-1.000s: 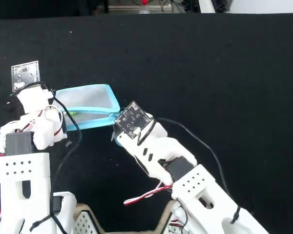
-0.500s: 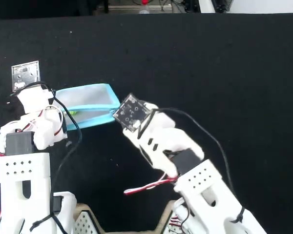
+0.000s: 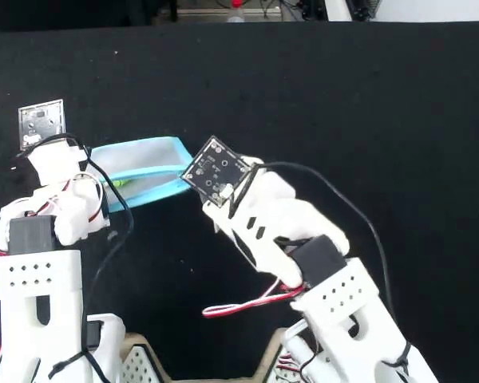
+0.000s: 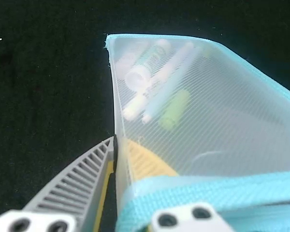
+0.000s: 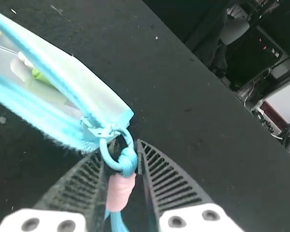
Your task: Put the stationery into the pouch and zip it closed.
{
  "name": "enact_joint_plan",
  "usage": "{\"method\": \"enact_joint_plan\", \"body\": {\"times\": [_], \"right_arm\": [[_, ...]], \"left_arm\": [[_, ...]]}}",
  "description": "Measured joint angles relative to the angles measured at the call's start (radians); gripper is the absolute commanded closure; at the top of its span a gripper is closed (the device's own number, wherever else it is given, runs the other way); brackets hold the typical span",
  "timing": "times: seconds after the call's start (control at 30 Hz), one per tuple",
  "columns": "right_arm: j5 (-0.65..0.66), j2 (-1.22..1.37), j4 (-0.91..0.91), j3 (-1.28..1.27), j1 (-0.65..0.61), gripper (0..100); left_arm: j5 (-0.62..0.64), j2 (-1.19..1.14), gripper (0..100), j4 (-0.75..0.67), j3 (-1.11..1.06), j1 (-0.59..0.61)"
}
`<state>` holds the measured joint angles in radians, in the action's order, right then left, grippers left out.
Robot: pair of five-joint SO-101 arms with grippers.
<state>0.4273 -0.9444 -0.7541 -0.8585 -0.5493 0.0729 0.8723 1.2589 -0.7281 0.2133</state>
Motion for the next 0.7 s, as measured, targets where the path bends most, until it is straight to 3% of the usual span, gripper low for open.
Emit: {"method": "enact_joint_plan", "body": {"times": [0.17,0.47,0.7], "right_arm": [[0.0,0.0,-0.002,0.008,-0.029,98.8],[0.0,-0.072,-0.003,-0.012,-0.206,98.8],[0.0,-0.098,-0.003,-0.061,-0.229,98.8]], "left_arm": [[0.0,0.0,97,0.0,0.0,0.0],[0.0,0.0,97,0.0,0.0,0.006],[0.0,0.0,97,0.0,0.0,0.006]]}}
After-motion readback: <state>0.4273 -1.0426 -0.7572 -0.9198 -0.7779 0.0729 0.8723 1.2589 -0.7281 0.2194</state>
